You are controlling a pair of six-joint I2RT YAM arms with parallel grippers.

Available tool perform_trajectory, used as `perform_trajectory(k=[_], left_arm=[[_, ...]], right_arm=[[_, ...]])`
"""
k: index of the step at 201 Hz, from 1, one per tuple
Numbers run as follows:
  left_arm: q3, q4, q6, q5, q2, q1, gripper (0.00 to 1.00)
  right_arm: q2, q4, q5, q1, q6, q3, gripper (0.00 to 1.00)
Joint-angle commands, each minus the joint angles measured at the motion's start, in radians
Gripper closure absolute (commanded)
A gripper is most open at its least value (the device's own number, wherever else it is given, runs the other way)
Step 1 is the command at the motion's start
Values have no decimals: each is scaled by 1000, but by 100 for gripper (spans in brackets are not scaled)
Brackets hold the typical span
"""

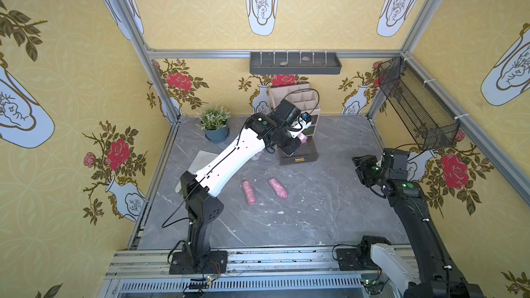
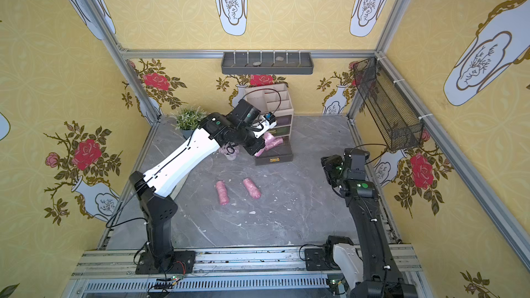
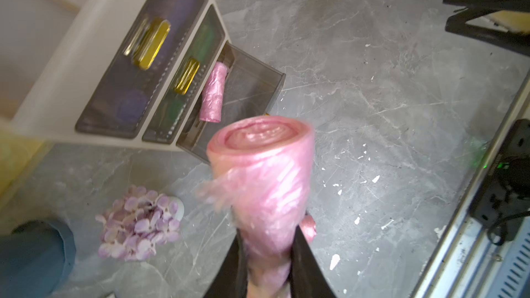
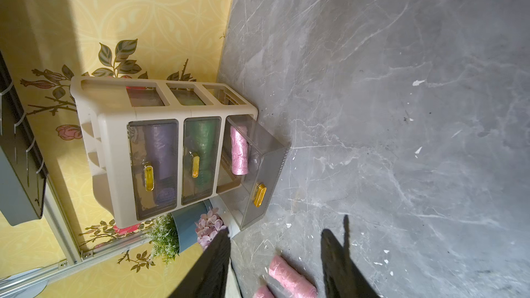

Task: Sort the rolls of trash bags by color and place them into the drawer
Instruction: Pick up the roll of trash bags from the center of the board, then place the roll of trash bags in the drawer.

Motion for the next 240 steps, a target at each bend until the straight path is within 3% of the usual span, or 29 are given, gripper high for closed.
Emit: perform_trajectory(k=[1,55,133,240], left_arm=[[96,-33,147,3,106,-8,77],[394,-87,246,-87,387,-10,78],[388,109,311,-194,536,-3,76],[378,250,366,-207,635,13,76]], right_arm=[[-16,-26,-10,-10,-23,6,48],[-40,-38,-40,-19,-29,-22,48],[-11,-12,-59,-24,-42,-64,48],[54,53,-114,-51,-58,-115,48]])
